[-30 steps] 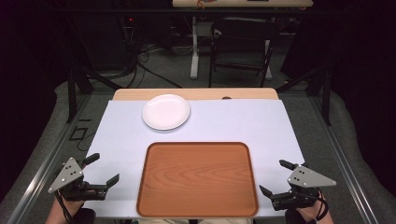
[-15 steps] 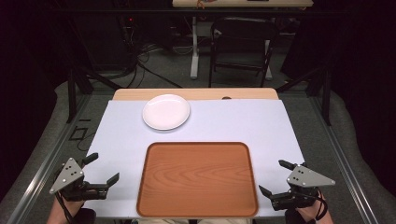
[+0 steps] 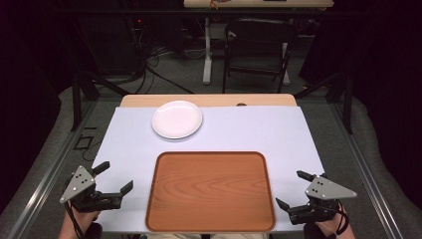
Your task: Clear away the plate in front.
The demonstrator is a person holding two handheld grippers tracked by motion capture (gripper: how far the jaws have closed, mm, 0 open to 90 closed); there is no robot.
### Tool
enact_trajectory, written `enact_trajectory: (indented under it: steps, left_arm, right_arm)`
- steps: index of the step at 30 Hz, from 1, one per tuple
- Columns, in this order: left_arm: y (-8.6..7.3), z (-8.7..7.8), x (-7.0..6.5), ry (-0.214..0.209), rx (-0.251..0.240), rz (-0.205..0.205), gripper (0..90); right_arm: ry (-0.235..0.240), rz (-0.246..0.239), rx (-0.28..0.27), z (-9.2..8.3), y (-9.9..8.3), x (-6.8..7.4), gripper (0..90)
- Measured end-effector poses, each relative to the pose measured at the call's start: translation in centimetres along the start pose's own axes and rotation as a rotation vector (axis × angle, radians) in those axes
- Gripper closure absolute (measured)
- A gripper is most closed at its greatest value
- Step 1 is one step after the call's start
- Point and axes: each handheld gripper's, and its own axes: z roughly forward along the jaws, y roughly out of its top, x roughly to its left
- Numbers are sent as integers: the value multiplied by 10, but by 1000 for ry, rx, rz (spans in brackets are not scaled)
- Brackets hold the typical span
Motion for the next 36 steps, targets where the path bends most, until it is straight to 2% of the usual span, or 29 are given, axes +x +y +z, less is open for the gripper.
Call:
enact_trajectory:
  steps: [6,24,28,33,36]
  left_arm:
    - [3,8,-5,-3,4,-39,0]
    - [10,31,-16,-34,7,-71,0]
    - [13,40,-20,-44,0,-99,0]
    - [15,47,-24,-37,-2,-117,0]
    - [18,56,-27,-26,-6,-146,0]
  right_arm:
    - [0,-2,1,0,0,0,0]
    - [2,-2,5,1,0,0,0]
    - [1,-4,4,1,0,0,0]
    - [1,-3,5,1,0,0,0]
    - [0,-3,5,1,0,0,0]
